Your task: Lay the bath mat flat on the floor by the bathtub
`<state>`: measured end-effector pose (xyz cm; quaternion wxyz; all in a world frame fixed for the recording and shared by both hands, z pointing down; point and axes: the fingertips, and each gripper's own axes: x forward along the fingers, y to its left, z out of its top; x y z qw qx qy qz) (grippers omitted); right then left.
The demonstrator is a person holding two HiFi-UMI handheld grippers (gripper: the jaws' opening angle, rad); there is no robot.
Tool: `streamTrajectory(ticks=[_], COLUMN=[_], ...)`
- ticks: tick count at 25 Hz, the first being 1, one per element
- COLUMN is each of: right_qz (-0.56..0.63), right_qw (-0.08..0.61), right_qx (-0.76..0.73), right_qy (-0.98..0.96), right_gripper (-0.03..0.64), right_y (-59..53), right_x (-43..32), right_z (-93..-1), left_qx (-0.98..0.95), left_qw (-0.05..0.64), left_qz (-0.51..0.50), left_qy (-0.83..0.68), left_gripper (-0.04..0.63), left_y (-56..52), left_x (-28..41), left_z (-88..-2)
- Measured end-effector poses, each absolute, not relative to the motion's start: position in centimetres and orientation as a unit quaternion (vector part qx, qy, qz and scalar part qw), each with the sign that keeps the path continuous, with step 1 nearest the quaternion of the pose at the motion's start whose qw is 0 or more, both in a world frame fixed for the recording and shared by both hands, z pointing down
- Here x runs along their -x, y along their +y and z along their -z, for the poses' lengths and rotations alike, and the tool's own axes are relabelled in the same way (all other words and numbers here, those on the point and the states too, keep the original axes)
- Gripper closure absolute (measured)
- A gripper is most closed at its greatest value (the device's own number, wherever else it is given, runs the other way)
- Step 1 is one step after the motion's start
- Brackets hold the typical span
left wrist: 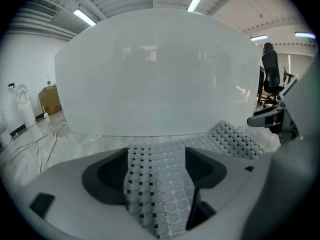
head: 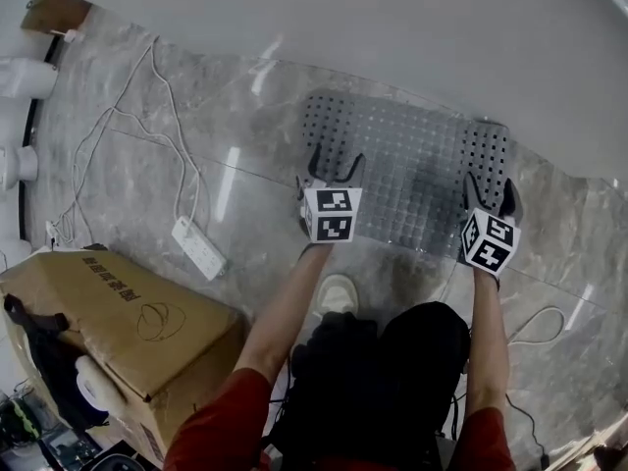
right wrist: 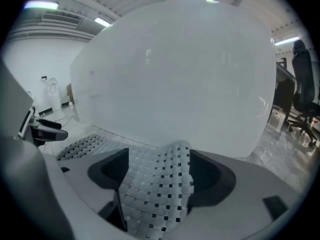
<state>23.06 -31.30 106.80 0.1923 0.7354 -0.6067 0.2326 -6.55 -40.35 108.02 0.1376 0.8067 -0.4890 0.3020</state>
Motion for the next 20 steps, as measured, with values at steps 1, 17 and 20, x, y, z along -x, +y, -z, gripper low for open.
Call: streamTrajectory(ticks=[1,17,20], right_qz=[-0.225,-0.024,-0.023], right_qw=[0.181,0.073,0.067], right_qx=[-0.736,-0.722,-0.724], right_qy=[-0.613,-0.688,-0.686], right_gripper=[0.247,0.249,0.249], right_y=[-31.3,-30.8,-30.5], right_x=[-22.6,-17.3,-17.2], right_z=[-105.5,-87.9,-87.4], left_qx=[-0.813,-0.867,-0.872], left_qw=[0.130,-0.017,-0.021], left_qz=[-0.291,-0.094,-0.093], left_qy=[-0.488,-0.488,-0.480], left_gripper=[0.258,0.258,0.258], left_y=[-40.2,-36.4,-36.3], left_x=[6.0,-0.3,-0.4], left_z=[-106.5,-86.8,-86.6])
